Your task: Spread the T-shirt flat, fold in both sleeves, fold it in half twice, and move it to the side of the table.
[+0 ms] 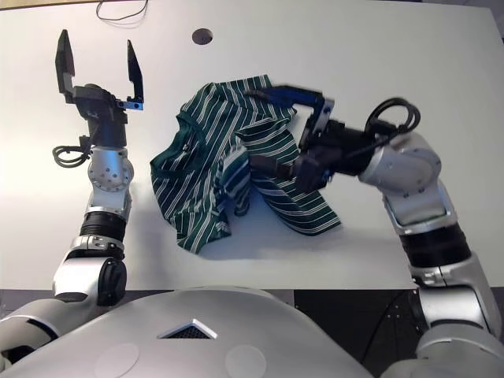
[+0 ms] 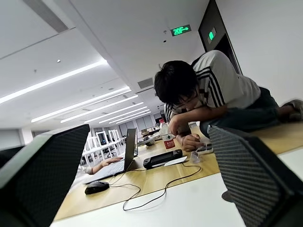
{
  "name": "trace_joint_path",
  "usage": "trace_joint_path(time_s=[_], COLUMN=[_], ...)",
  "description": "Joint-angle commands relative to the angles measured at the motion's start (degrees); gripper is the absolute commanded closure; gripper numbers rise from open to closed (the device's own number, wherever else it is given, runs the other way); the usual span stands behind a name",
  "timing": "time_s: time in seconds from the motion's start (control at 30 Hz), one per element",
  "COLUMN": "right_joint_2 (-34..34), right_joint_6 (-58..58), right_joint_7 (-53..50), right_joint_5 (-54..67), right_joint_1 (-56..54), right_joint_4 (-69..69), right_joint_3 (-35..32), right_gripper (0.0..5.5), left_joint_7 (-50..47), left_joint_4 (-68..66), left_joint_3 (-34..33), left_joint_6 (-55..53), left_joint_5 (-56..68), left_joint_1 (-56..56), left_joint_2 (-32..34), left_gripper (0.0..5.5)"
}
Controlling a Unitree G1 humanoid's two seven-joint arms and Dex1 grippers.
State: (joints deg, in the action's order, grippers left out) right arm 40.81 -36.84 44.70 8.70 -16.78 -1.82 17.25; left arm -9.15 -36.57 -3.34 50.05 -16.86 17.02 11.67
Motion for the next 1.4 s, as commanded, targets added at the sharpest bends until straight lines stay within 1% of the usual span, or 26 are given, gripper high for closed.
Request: trace_joint_path(time_s=[0.03,0.13,0.27,0.43,0.63,0.7,0.77,0.9,0.97,1.03,1.13,1.2,1.3,1.4], right_joint_2=[-7.43,-10.06,-8.75,-5.91,-6.73,-7.17,-6.74,-2.68,-1.01,-0.37,-1.44,-3.28,-6.31,-8.03], right_joint_6=[-0.73,-3.72,-6.3,-7.0,-6.23,-6.23,-5.91,-6.17,-6.58,-6.63,-7.19,-7.27,-7.13,-7.19], right_joint_7=[0.96,1.49,3.61,5.0,4.99,4.96,5.23,4.02,2.15,0.25,-1.73,-3.48,-6.41,-9.54], right_joint_5=[-6.44,-8.02,-6.2,-5.03,-5.22,-5.51,-5.76,-8.58,-11.49,-14.81,-19.37,-22.58,-27.44,-31.01], right_joint_1=[-8.66,-9.28,-6.1,-1.98,-1.76,-1.92,-0.99,2.88,5.7,7.78,8.13,7.37,5.81,5.34], right_joint_4=[16.6,21.85,20.86,17.91,16.52,16.6,15.57,15.89,17.16,18.29,20.06,20.46,21.21,21.11], right_joint_3=[3.05,3.59,2.7,0.94,0.47,0.72,0.89,-1.48,-2.88,-3.19,-1.9,-0.6,1.72,2.79], right_gripper=[1.31,1.31,1.31,1.31,1.31,1.31,1.31,1.31,1.31,1.31,1.31,1.31,1.31,1.31], left_joint_7=[8.91,18.47,29.55,37.94,44.22,44.06,43.15,42.38,41.99,41.52,40.09,36.58,27.61,20.12], left_joint_4=[6.76,13.59,18.74,18.7,20.12,19.23,16.12,5.81,0.23,-5.93,-14.5,-21.13,-30.59,-35.95], left_joint_3=[5.64,8.89,11.48,17.03,20.89,21.34,21.87,23.05,24.15,25.7,28.73,31.76,36.34,38.26], left_joint_6=[-0.98,-2.66,-7.14,-9.46,-10.48,-11.63,-13.13,-13.27,-11.89,-10.61,-9.18,-9.84,-13.73,-16.93], left_joint_5=[-2.85,-0.88,3.39,0.6,-0.36,-2.34,-6.99,-12.93,-14.07,-15.38,-18.47,-22.09,-27.95,-30.39], left_joint_1=[-2.5,-6.53,-10.61,-14.31,-16.24,-15.14,-12.44,-6.54,-2.49,2.92,11.68,18.67,28.94,34.94], left_joint_2=[5.82,12.1,18.46,22.61,26.23,26.62,28.58,34.92,36.2,36.02,34.05,31.03,24.87,20.35], left_gripper=[0.85,0.85,0.85,0.85,0.85,0.85,0.85,0.85,0.85,0.85,0.85,0.85,0.85,0.85])
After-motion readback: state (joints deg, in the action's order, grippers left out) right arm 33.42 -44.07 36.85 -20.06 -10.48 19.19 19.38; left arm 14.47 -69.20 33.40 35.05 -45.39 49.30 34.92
